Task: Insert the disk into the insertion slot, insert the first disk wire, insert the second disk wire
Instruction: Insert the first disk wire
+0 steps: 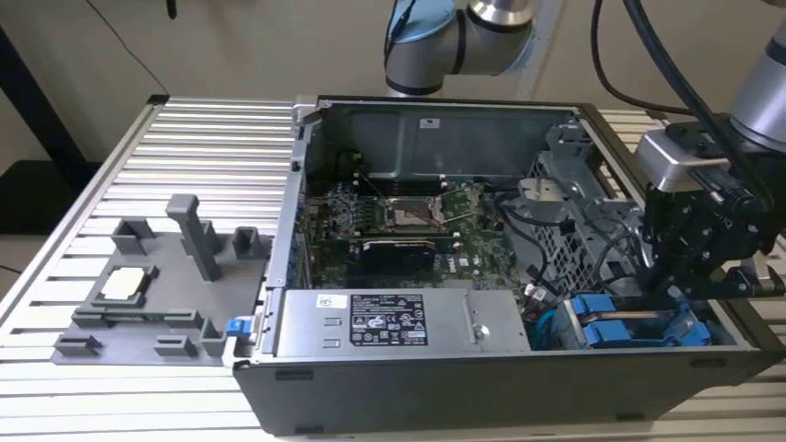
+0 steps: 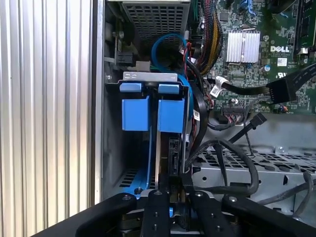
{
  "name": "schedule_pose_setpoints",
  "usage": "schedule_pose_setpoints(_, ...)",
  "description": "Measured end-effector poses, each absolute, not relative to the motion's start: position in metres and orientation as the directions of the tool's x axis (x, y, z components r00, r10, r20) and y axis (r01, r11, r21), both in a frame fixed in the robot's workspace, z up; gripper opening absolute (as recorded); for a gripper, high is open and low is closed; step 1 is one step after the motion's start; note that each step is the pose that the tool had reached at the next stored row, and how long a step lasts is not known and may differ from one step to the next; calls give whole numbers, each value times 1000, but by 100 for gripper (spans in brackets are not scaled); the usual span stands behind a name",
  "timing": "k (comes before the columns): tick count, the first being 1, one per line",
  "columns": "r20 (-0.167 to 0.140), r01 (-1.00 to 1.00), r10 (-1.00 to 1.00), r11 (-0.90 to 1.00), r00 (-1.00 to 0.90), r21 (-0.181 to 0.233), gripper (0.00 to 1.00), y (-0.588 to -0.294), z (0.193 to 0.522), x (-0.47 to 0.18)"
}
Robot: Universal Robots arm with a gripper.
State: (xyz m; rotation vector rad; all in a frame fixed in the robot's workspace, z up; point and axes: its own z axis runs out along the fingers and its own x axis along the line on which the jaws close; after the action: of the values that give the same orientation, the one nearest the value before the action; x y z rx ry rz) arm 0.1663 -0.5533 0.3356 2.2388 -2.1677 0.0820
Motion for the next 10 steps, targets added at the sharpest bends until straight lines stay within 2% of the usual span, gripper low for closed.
schedule_pose_setpoints(1,55,-999,-998,-33,32,-19,20,-553,336,166)
schedule_pose_setpoints(2,55,-999,-998,-33,32,-19,27,-553,336,166)
schedule_pose_setpoints(10,55,-999,-998,-33,32,-19,27,-553,359,166)
